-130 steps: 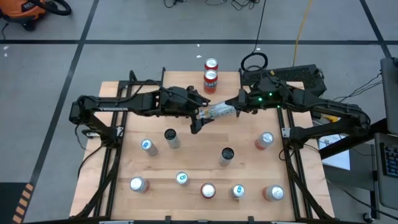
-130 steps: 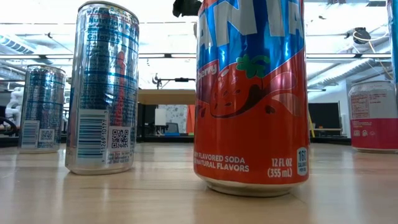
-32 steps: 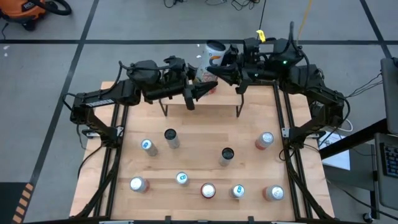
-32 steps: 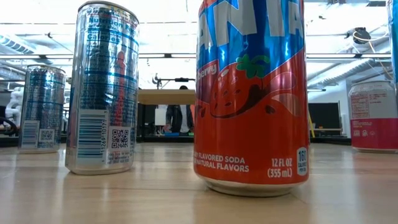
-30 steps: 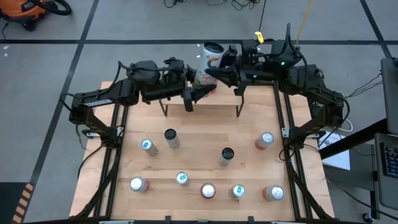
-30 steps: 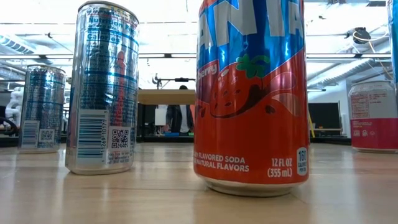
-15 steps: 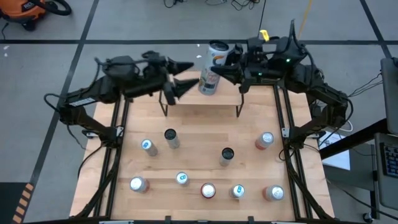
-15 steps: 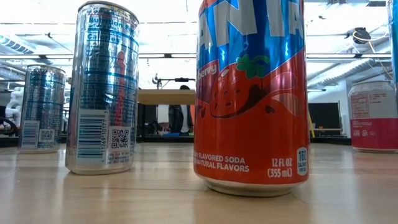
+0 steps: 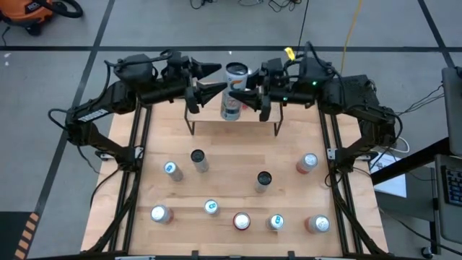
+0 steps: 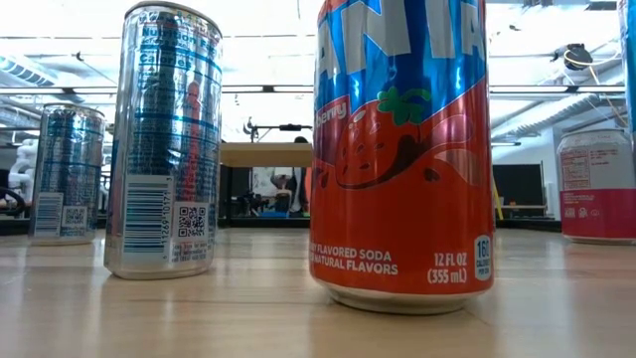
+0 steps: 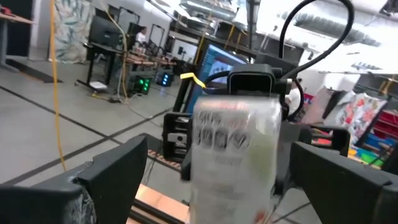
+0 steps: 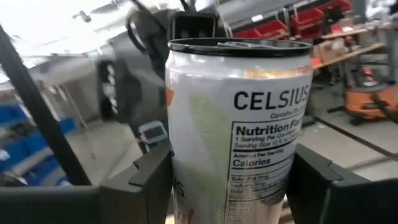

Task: Place canned beverage on shelf
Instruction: Put the top right white and yellow soda can on the shelf

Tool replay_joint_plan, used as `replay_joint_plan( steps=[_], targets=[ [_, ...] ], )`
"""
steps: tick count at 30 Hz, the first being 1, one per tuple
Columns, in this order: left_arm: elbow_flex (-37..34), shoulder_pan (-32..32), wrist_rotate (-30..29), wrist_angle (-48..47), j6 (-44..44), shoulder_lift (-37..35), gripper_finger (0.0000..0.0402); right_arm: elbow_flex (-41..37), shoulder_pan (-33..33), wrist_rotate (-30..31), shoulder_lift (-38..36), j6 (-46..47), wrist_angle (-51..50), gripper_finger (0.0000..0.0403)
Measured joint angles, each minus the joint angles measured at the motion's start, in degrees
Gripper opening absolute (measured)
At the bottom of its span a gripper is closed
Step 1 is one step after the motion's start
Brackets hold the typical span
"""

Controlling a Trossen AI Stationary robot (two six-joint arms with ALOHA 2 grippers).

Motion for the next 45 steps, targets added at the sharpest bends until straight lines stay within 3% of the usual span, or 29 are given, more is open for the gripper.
replay_joint_plan(
  steps=[10, 28, 45],
  targets=[
    [0.04, 3.17, 12.59, -3.15, -0.20, 0.59, 0.0397, -0.04, 1.15, 0.45, 1.55, -1.87, -1.64, 0.0210],
    [-0.01, 3.82, 14.46, -4.91, 0.03, 2.34, 0.0395, -0.02, 1.30, 0.23, 2.58, -4.81, -4.77, 0.0210],
    [0.00, 3.82, 14.95, -7.52, 2.20, 2.38, 0.0281, -0.02, 1.28, 0.23, 2.58, -4.83, -7.26, 0.0210]
  ],
)
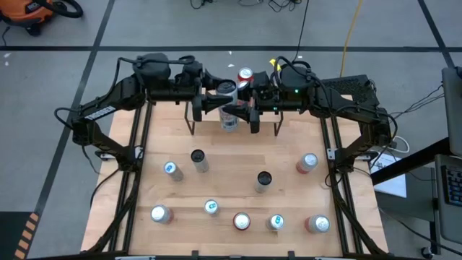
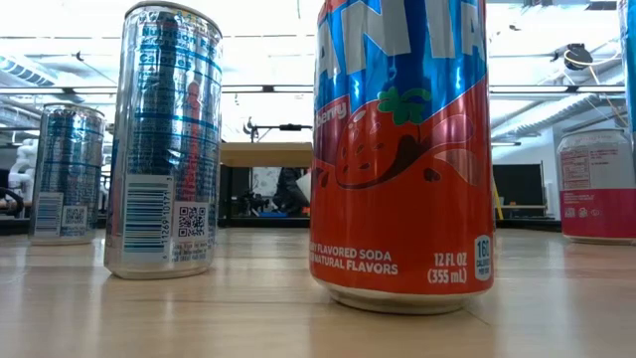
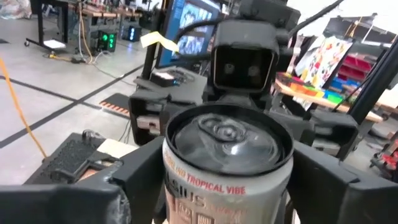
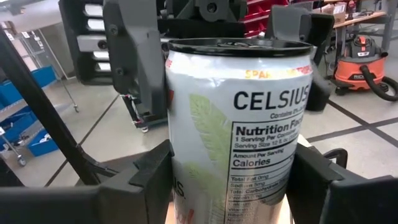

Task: Place canned beverage on shelf
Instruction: Put the top right white and yellow soda can on the shelf

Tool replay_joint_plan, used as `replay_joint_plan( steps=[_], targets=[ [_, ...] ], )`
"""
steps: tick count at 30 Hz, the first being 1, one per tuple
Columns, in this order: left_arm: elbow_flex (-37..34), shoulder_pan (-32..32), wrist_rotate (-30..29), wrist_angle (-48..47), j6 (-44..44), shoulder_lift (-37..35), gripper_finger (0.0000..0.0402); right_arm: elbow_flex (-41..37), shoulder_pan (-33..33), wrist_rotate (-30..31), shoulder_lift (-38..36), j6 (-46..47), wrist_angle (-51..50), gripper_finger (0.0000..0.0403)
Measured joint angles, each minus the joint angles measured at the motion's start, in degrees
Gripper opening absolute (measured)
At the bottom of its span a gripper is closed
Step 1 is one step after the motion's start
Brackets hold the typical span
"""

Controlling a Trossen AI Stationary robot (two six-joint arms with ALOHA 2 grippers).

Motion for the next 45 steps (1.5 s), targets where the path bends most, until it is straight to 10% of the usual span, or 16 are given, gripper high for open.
replay_joint_plan(
  steps=[11, 25, 45],
  targets=[
    [0.00, -0.02, -0.17, -0.51, 1.11, 0.00, 0.0260, 0.02, 0.00, 0.02, 0.00, -0.07, -1.14, 0.0216],
    [-0.04, -0.07, 0.81, -0.52, 2.58, 0.00, 0.0258, 0.13, -0.40, -1.59, -1.25, 4.00, -6.66, 0.0334],
    [-0.04, 10.20, 1.89, 10.59, 11.46, -1.66, 0.0258, 0.06, -5.10, -1.17, -8.84, 3.03, -25.59, 0.0334]
  ],
)
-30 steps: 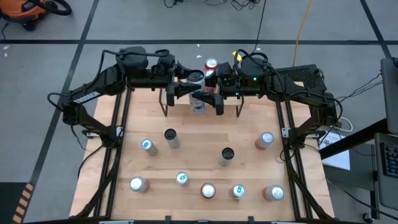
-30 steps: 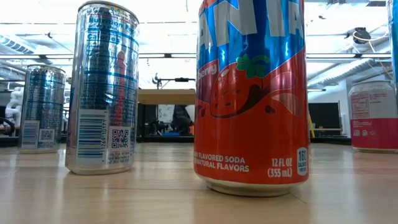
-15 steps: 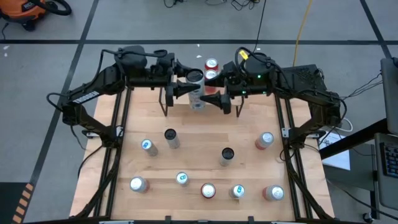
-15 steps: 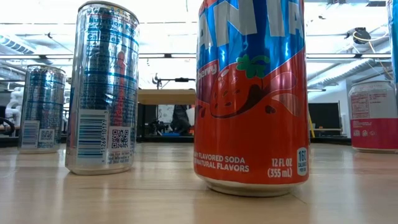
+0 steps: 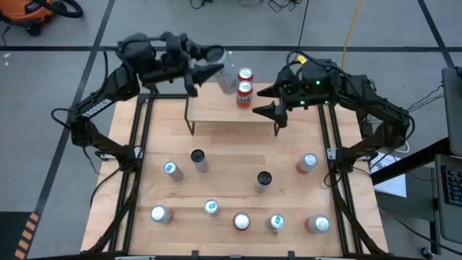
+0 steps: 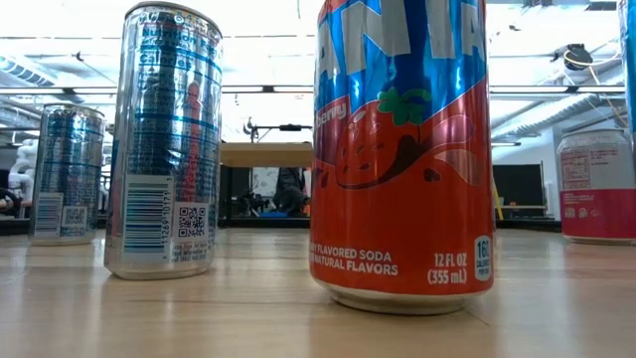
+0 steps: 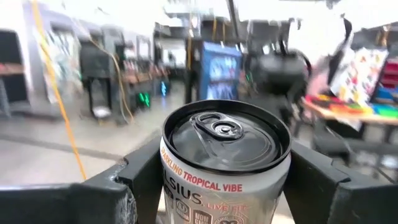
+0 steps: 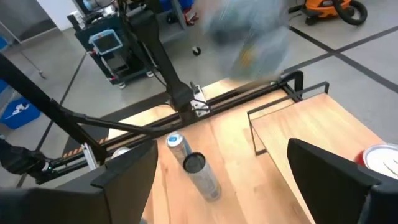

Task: Place canned beverage on shelf
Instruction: Put the top right white and yellow soda can on the shelf

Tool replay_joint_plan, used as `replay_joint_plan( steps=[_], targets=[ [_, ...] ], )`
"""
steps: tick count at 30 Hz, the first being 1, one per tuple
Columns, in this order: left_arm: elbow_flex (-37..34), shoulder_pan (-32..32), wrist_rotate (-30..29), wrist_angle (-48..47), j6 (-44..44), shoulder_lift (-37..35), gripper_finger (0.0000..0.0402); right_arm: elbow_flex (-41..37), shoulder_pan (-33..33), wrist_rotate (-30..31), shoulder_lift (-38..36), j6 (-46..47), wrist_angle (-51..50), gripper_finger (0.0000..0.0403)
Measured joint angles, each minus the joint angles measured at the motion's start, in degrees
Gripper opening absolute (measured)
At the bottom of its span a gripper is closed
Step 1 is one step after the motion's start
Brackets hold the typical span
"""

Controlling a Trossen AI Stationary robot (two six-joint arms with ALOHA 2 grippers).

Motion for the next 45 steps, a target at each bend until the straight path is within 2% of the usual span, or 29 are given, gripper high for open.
replay_joint_plan(
  steps=[12, 21, 30, 38, 42, 45],
  targets=[
    [0.00, 15.91, 17.48, 1.24, -0.10, 1.26, 0.0257, -0.04, -1.85, 0.10, -1.68, -0.34, -4.82, 0.0334],
    [0.00, 22.56, 26.42, 1.19, -0.10, 7.66, 0.0257, -0.04, -1.85, 0.26, -1.61, -0.76, -5.22, 0.0334],
    [0.00, 25.22, 27.71, 2.28, 2.65, 13.27, 0.0257, -0.04, -3.78, 2.66, -3.14, -6.06, -5.15, 0.0334],
    [0.00, 25.77, 25.56, 2.76, 4.33, 13.94, 0.0257, -0.04, -8.43, 2.57, -4.62, -11.38, -3.74, 0.0334],
    [0.00, 25.44, 24.17, 1.98, 1.61, 13.94, 0.0257, -0.04, -9.54, 2.48, -4.85, -11.19, -2.89, 0.0334],
    [0.02, 25.19, 24.88, 2.13, 2.81, 13.94, 0.0257, -0.04, -9.70, 2.44, -4.82, -8.83, -1.93, 0.0334]
  ],
)
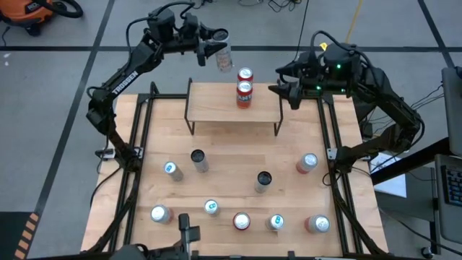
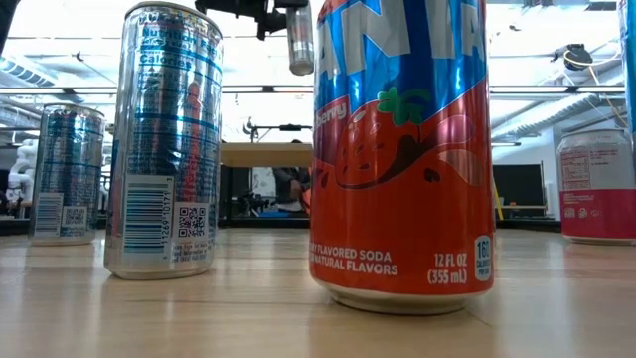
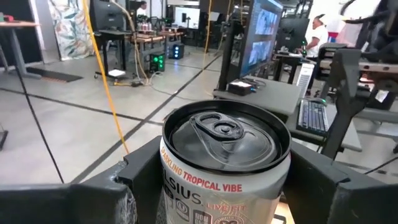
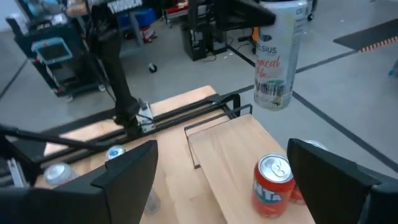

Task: Place canned beverage on shelf
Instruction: Put the top right white and yellow soda can on the shelf

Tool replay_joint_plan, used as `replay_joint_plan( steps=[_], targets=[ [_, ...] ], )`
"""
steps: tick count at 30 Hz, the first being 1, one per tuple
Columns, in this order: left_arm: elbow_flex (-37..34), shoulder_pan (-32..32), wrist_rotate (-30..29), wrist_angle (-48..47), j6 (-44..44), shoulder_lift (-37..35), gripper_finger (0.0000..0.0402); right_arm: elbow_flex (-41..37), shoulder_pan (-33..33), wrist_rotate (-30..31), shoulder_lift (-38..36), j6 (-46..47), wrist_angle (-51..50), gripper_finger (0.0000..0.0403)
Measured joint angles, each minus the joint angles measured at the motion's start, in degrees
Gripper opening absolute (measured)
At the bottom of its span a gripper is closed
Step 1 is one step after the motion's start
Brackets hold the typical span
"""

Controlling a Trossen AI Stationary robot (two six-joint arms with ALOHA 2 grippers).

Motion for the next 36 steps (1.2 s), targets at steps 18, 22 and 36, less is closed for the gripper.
replay_joint_plan(
  steps=[18, 22, 36],
  targets=[
    [-8.06, 7.76, 15.78, 2.92, 7.76, 0.15, 0.0257, 0.00, 2.22, 0.91, 0.02, 11.73, 5.20, 0.0334],
    [-11.53, 7.50, 15.88, 6.23, 7.72, 0.33, 0.0257, 0.00, 2.19, 3.18, 0.02, 10.50, 5.77, 0.0334],
    [-22.04, 5.43, 13.63, 14.25, 8.51, 0.33, 0.0257, -0.05, 2.18, 3.39, 0.74, 7.36, 5.87, 0.0334]
  ],
)
